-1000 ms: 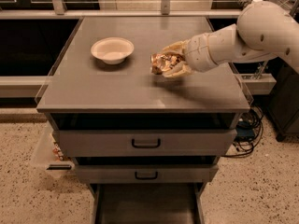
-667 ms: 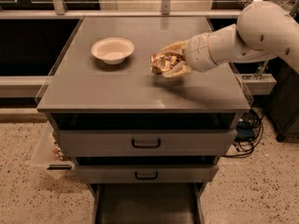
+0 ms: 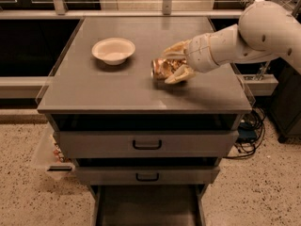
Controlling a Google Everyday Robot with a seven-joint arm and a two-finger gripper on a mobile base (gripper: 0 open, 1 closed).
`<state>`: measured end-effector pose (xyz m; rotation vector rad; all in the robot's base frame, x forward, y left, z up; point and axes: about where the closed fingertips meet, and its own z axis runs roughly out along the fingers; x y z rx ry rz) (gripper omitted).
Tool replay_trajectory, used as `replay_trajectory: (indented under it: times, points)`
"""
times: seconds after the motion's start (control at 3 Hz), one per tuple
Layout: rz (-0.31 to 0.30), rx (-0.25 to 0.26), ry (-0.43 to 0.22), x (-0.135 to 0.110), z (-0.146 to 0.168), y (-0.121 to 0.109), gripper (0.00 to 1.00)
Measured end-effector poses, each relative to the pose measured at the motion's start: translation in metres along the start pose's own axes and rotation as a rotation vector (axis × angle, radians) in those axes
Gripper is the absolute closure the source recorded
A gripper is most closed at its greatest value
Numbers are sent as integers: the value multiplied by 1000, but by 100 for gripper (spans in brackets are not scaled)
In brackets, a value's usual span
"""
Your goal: Pick orange can from bottom drawer and place on counter
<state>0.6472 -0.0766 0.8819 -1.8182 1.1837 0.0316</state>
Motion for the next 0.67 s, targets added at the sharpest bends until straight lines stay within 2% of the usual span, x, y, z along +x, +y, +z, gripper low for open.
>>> replay_trajectory:
  times: [0.33,0.67]
  points:
    - [0,0,0,0,0,0,0]
    - [0,0,0,0,0,0,0]
